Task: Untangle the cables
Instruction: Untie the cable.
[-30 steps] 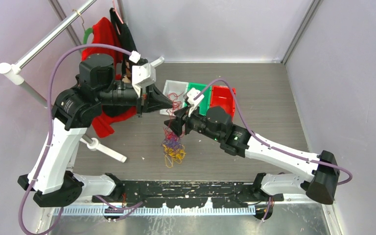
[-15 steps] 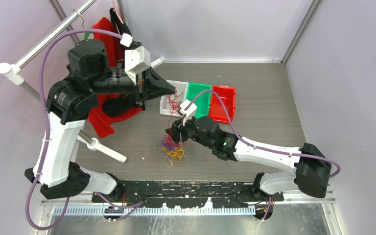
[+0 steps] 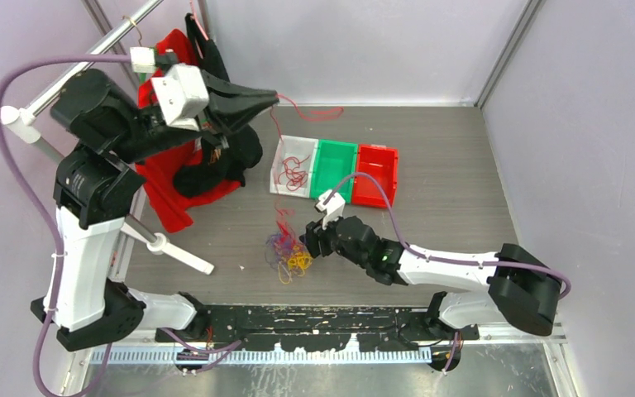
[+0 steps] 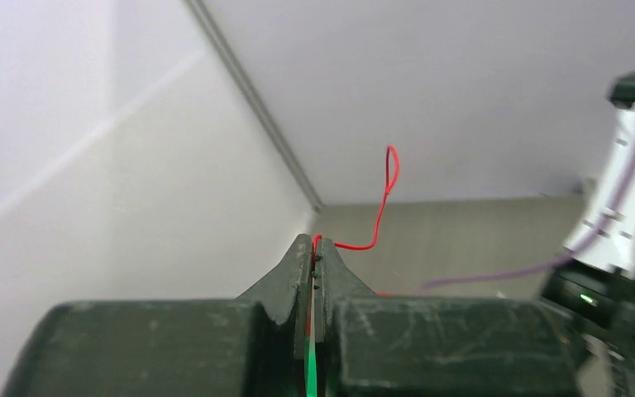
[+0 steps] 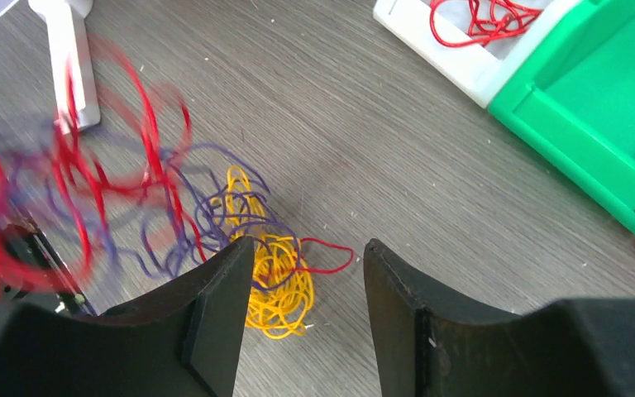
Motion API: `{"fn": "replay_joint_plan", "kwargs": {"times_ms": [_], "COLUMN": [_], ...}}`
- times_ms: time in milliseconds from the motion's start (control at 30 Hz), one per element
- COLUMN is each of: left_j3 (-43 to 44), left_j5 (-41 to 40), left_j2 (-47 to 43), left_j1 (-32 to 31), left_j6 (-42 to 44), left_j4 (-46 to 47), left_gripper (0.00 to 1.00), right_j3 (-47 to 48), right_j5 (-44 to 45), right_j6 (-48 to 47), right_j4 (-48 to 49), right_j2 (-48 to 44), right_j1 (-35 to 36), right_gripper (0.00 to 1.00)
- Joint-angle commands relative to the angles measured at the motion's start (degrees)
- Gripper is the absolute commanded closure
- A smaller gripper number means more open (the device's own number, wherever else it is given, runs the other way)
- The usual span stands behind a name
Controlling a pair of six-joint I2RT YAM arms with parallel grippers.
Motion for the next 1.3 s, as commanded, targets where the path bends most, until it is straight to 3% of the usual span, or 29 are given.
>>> {"fn": "replay_joint_plan", "kwargs": {"times_ms": [0,233,367,467,600,733,967,1167,1267], "left_j3": [-1.53,1.97,-1.23,-3.47,-4.68,-4.13,-2.81,-1.36,-0.39], "left_j5": [-8.72,-9.88,-7.8,-7.47,-6.65,-5.93,-4.7,-4.41,-4.49], "left_j2": [-2.19,-1.53,-2.19,-4.56,-4.67,-4.07,-3.28,-3.07,-3.06], "left_j1": [-0.27,-0.27,-0.32,-0.27,-0.21,-0.35,-0.27,-0.27,-0.29], "left_j6": [4.16,4.48,4.08,3.24,2.54,1.75,0.84,0.9,1.12], "left_j4": [20.45,21.14,19.76,19.77,19.0,18.58,17.69,17.34,17.65], "left_gripper": [1.0,1.0,1.0,1.0,1.0,1.0,1.0,1.0,1.0], "right_j3": [-2.02,-3.12,1.38,6.74,15.85,24.95,34.55,29.93,24.27], "right_j5": [2.37,3.41,4.08,-0.59,-10.17,-15.21,-13.38,-12.97,-12.14], "right_j6": [1.68,1.31,-2.29,-4.98,-7.35,-7.68,-8.53,-5.45,-4.54], "right_j4": [4.95,2.71,-3.76,-6.92,-10.14,-11.09,-8.87,-5.67,-3.79], "right_j2": [-2.95,-7.65,-16.72,-21.0,-19.85,-14.09,-1.82,2.21,2.73], "right_j1": [-0.33,-0.42,-0.69,-0.87,-0.88,-0.85,-1.17,-2.9,-3.55], "right_gripper": [0.44,0.43,0.26,0.17,0.15,0.16,0.24,0.39,0.41]}}
